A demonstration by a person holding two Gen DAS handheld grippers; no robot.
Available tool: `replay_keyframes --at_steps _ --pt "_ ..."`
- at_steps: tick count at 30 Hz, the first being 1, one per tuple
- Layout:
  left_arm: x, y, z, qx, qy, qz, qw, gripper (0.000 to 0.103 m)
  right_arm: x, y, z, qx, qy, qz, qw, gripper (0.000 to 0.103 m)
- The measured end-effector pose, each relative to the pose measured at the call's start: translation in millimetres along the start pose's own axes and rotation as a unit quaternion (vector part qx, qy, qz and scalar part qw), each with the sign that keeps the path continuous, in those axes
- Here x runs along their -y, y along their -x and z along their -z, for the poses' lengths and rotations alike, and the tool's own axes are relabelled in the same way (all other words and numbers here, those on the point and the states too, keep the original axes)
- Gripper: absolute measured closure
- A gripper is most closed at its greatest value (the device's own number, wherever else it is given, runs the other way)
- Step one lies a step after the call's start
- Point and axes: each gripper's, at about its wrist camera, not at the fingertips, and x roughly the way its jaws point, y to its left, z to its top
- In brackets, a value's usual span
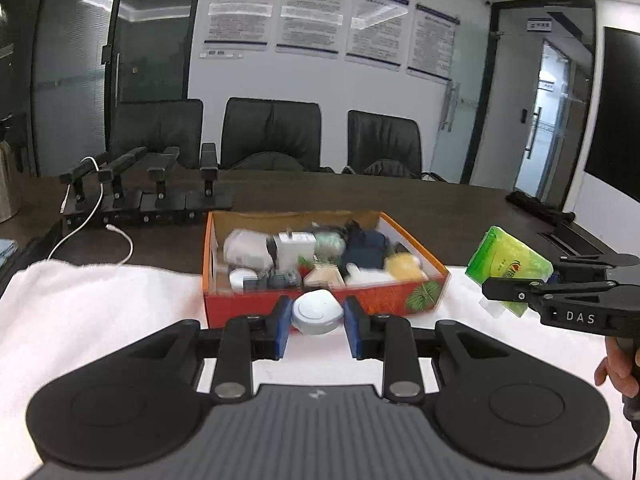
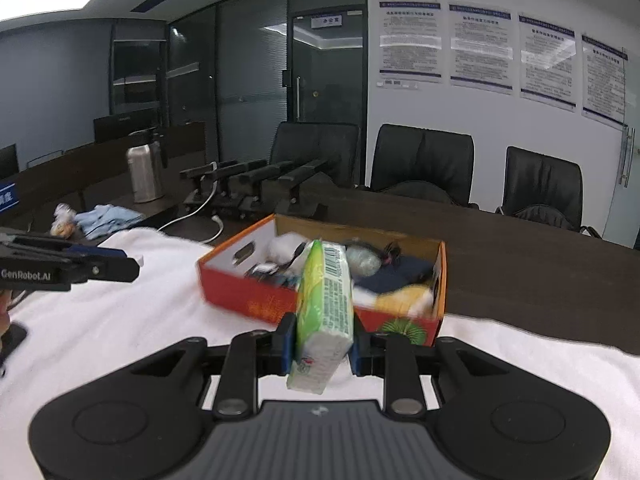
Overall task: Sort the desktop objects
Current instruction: 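Carry the green tissue pack and white disc into the red box and release both, then withdraw both grippers from the red box toward the last white disc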
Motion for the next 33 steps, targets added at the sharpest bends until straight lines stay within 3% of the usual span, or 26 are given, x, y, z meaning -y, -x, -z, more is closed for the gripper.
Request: replay_keyframes --at_steps 5,9,16,20,22,25,28,33 --pt "-20 -76 -45 -0.056 0.029 0.016 0.9979 0.075 33 -65 -40 -0.040 -0.056 -0.006 0.998 0.078" --pt "-24 -133 -62 -0.077 0.018 -0.012 0.9968 0.075 59 -125 -61 -0.090 -0.105 -0.011 0.990 0.078" --pt "-47 -233 -70 -0.164 0.042 -0.047 0.9845 0.074 68 -230 -71 -0.167 -0.153 -0.027 0.974 0.078" --pt "-65 -264 -65 -0.195 0.063 -0.067 0.9764 0.073 64 -267 -63 -0.196 -0.156 -0.028 0.968 0.074" --pt "-71 -269 -60 -0.209 0.073 -0.067 0.9730 0.062 68 -276 -57 -0.203 -0.170 -0.024 0.964 0.068" --pt "-76 -255 -57 -0.193 0.095 -0.055 0.9750 0.042 77 -277 -52 -0.225 -0.197 -0.018 0.954 0.047" --pt "-78 -230 -59 -0.182 0.117 -0.052 0.9750 0.027 79 -253 -57 -0.205 -0.185 0.014 0.961 0.044" --pt "-66 -194 -61 -0.182 0.108 -0.067 0.9752 0.004 76 -201 -63 -0.192 -0.153 0.040 0.969 0.033"
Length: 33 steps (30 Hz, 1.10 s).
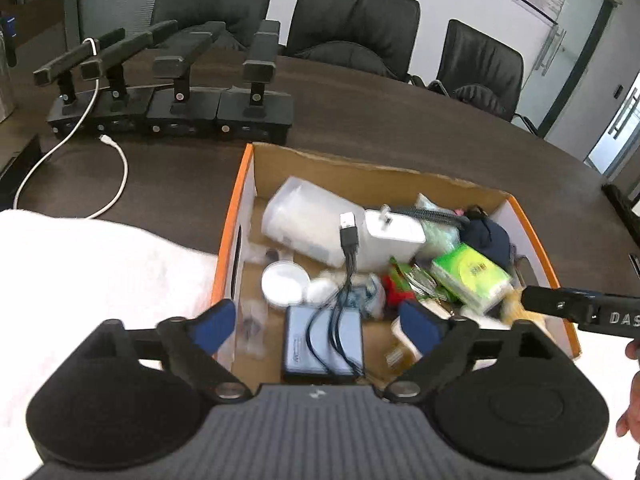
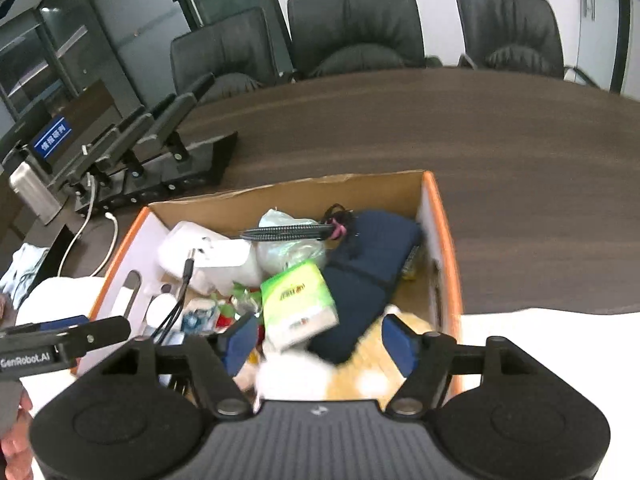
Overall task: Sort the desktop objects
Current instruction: 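Withdraw both grippers from the red box toward the last white disc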
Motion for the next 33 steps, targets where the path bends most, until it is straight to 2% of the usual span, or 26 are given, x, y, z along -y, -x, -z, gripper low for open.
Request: replay_keyframes --at_steps 3,6,12,16,20,24,30,33 --pt "7 17 18 0.006 -0.014 -0.002 0.9999 0.000 -4 28 14 0.007 0.012 0.024 1.000 0.033" --pt "17 34 43 0.001 -0.050 -0.034 0.9982 0.000 -10 51 35 0.017 0.024 0.022 0.999 0.031" --pt "22 76 109 0.038 -0.086 -0.066 0.9934 0.000 -28 92 94 0.032 0.060 0.011 0.998 0.030" --pt "27 103 158 0.063 -0.092 -0.054 0.9923 0.000 -37 121 145 0.057 0.081 0.005 0.995 0.029" --pt "27 130 210 0.093 -0.082 -0.024 0.9921 0.000 -41 145 207 0.094 0.104 0.003 0.990 0.021" --pt "22 149 261 0.117 -0.063 0.001 0.9911 0.000 -40 153 270 0.118 0.123 -0.003 0.985 0.018" --pt "21 167 326 0.150 -0.062 -0.006 0.9867 0.000 -36 157 339 0.136 0.128 0.013 0.982 0.018" --pt "14 164 349 0.143 -0.051 0.002 0.9884 0.000 -34 157 364 0.138 0.127 0.008 0.982 0.016"
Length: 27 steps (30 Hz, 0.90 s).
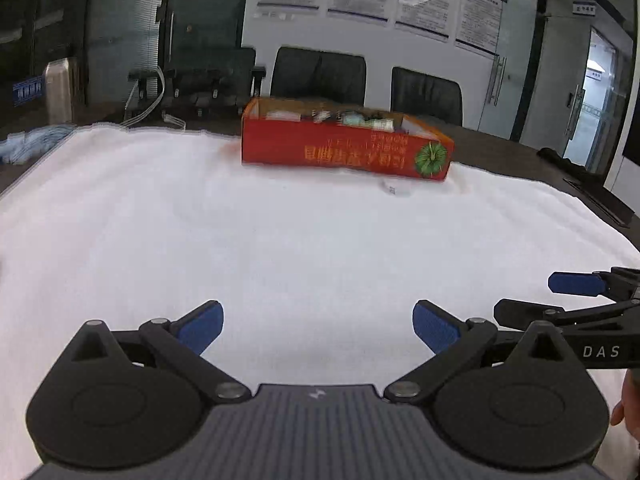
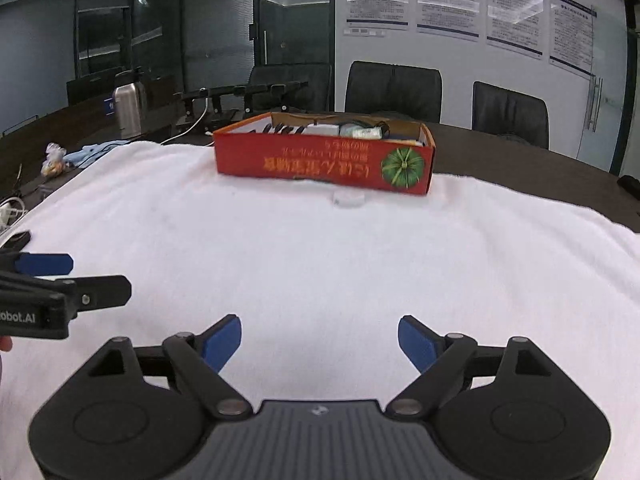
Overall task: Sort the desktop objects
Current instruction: 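Withdraw both grippers from the red box toward the last white disc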
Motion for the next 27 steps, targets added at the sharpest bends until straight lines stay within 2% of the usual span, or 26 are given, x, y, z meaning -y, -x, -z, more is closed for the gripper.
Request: replay_keyframes --at_steps 2,5,7,13,17,22,27 --pt "-3 -3 11 -0.008 -0.004 0.003 1.0000 0.000 1 -2 13 -0.007 -0.015 0.005 1.000 0.015" --pt "-4 -7 17 -0.014 -0.017 -0.015 0.9997 0.000 3 -7 24 -0.017 -0.034 0.013 0.999 0.015" --pt "-6 -7 16 -0.014 -0.017 -0.022 0.9995 0.000 -1 -4 23 -0.008 -0.019 0.018 1.000 0.015" --pt "-11 -9 -1 -0.005 -0.020 -0.028 0.9994 0.000 -2 -1 -7 -0.001 0.039 -0.006 0.999 0.015" --pt "-16 -23 -23 -0.011 -0.022 -0.028 0.9993 0.000 5 -16 -39 -0.001 0.054 -0.015 0.998 0.015" --pt "-20 -47 -59 -0.029 -0.030 0.000 0.9991 0.000 19 -64 -78 0.009 0.056 0.004 0.998 0.016" --pt "-17 -86 -100 -0.021 -0.045 -0.019 0.9986 0.000 40 -135 -109 0.023 0.030 0.020 0.999 0.019"
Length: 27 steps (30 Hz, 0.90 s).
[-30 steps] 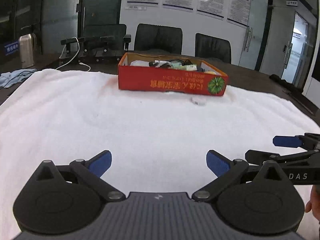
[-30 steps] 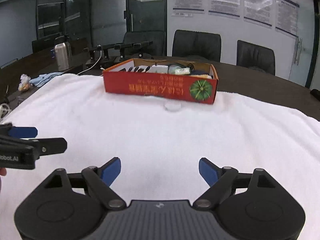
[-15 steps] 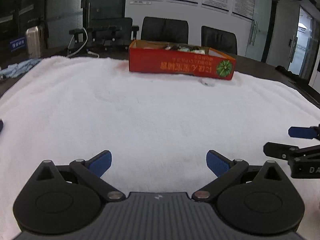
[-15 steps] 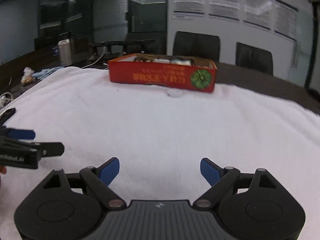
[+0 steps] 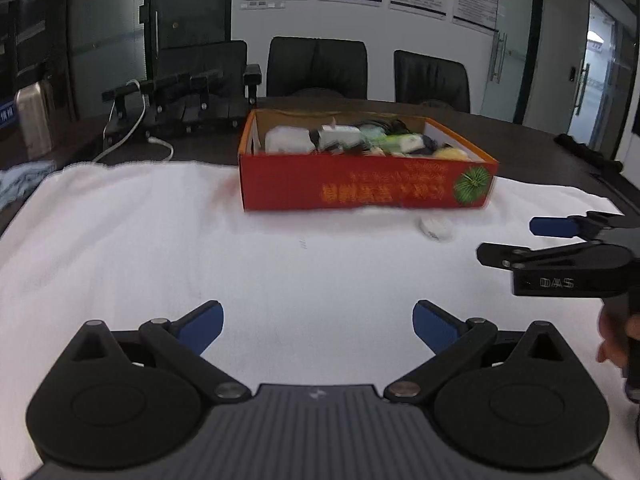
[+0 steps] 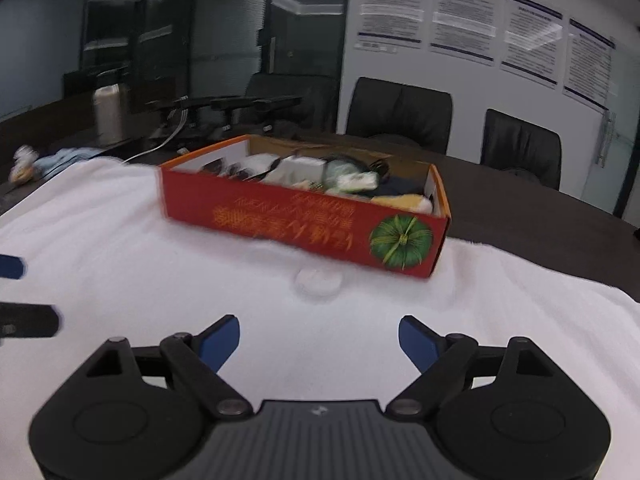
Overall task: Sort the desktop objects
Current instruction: 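Withdraw both grippers from the red box toward the last white disc, then grasp the last white round disc with the right gripper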
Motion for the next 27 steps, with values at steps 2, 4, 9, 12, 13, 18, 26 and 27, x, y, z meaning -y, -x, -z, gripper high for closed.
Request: replay_keyframes --at_steps 2,4,9,12,13,18,26,27 --pt "1 -18 -16 0.000 -0.003 -0.002 1.0000 0.000 5 -26 -9 -0.007 -0.013 -0.014 1.000 0.019" --pt "5 -36 -30 -0.007 -0.008 0.003 0.9999 0.000 5 -46 -14 -0.002 -0.014 -0.022 1.000 0.020" --pt "23 -75 -48 -0.015 -0.035 0.009 0.9992 0.000 10 -88 -13 -0.044 -0.027 0.002 0.999 0.035" --pt "31 -96 -45 -0.026 -0.041 0.023 0.9986 0.000 10 -86 -11 -0.040 -0.020 -0.011 0.999 0.045" --pt "33 -102 -42 -0.031 -0.040 0.027 0.9984 0.000 10 -86 -9 -0.036 -0.018 -0.011 0.999 0.045" --pt "37 -118 -27 -0.050 -0.069 0.010 0.9963 0.000 2 -82 -6 -0.023 -0.004 -0.011 1.000 0.067" --pt "26 -122 -27 -0.053 -0.037 0.009 0.9979 0.000 7 -80 -8 -0.022 -0.019 -0.018 0.999 0.067" --pt "25 -120 -28 -0.045 -0.036 0.011 0.9983 0.010 7 -79 -8 -0.021 -0.019 -0.020 0.999 0.067"
